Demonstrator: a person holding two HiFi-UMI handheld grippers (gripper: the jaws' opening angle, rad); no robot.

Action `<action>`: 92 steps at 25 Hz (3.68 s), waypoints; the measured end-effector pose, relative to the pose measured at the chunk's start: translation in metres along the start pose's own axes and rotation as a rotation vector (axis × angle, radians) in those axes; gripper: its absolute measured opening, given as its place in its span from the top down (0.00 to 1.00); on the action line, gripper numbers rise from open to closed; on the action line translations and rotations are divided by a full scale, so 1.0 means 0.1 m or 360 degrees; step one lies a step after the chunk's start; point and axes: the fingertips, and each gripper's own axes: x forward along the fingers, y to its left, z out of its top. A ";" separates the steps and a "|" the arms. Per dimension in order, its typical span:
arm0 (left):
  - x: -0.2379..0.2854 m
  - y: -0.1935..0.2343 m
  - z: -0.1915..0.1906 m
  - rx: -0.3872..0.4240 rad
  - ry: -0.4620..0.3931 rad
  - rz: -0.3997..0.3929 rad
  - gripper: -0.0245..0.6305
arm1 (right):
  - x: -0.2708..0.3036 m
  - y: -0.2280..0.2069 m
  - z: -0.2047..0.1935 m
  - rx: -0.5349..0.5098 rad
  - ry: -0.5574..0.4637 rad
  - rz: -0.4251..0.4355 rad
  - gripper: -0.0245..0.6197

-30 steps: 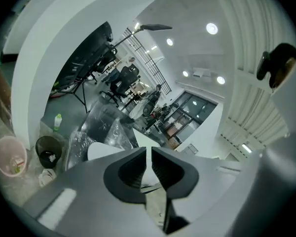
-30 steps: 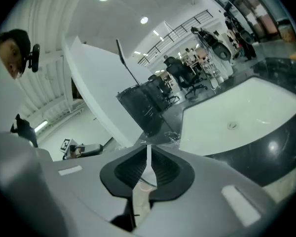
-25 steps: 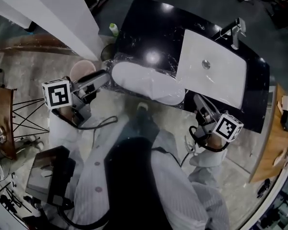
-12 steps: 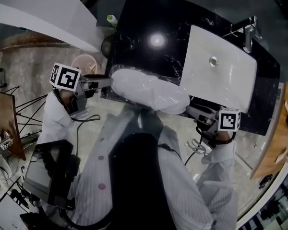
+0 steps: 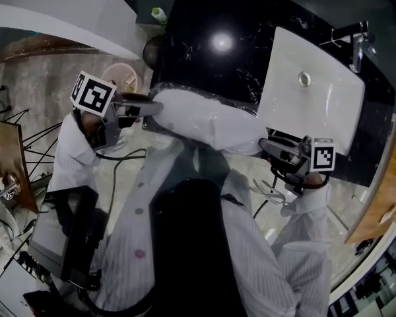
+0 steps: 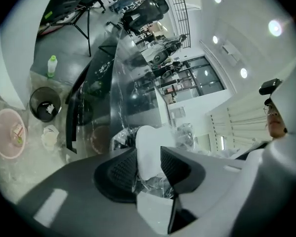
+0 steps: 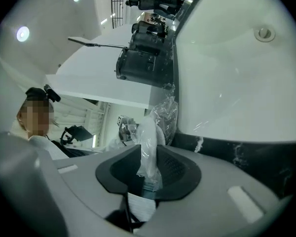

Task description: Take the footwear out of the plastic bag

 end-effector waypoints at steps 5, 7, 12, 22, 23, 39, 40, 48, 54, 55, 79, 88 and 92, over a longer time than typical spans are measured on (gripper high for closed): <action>-0.16 -0.12 -0.05 -0.0035 -0.0055 -0.0108 0.81 | -0.01 0.23 0.04 -0.0104 -0.0053 0.0232 0.84; -0.23 -0.31 -0.02 0.0083 -0.0094 -0.0194 0.83 | -0.05 0.38 0.06 -0.0203 -0.0090 0.0313 0.85; -0.42 -0.88 0.06 0.0282 -0.0265 -0.0429 0.84 | -0.20 0.81 0.12 -0.0472 -0.0169 0.0403 0.86; -0.51 -1.43 0.28 0.0648 -0.0468 -0.0387 0.85 | -0.47 1.26 0.19 -0.0753 -0.0272 0.0524 0.87; -0.52 -1.45 0.30 0.0666 -0.0486 -0.0368 0.86 | -0.48 1.27 0.20 -0.0776 -0.0283 0.0515 0.87; -0.91 -1.47 0.42 0.0666 -0.0804 -0.0165 0.87 | -1.01 1.15 0.34 -0.0853 -0.0646 0.0214 0.94; -0.96 -1.45 0.43 0.0663 -0.0837 -0.0138 0.87 | -1.09 1.13 0.35 -0.0848 -0.0686 0.0167 0.94; -1.44 -1.30 0.58 0.0652 -0.1144 0.0289 0.87 | -1.75 0.98 0.48 -0.0881 -0.1109 -0.0484 0.94; -1.30 -1.31 0.82 0.0708 -0.1301 0.0609 0.86 | -1.61 1.17 0.66 -0.1027 -0.1287 -0.0842 0.94; -1.24 -1.32 0.89 0.0722 -0.1321 0.0633 0.86 | -1.53 1.19 0.72 -0.1066 -0.1307 -0.0908 0.94; -0.60 -1.59 1.16 0.0847 -0.1384 0.0839 0.86 | -0.63 1.38 1.09 -0.1386 -0.1296 -0.1238 0.94; -0.59 -1.57 1.15 0.0843 -0.1372 0.0824 0.86 | -0.61 1.39 1.09 -0.1398 -0.1289 -0.1225 0.94; -0.59 -1.56 1.14 0.0842 -0.1363 0.0812 0.86 | -0.59 1.40 1.08 -0.1385 -0.1291 -0.1204 0.94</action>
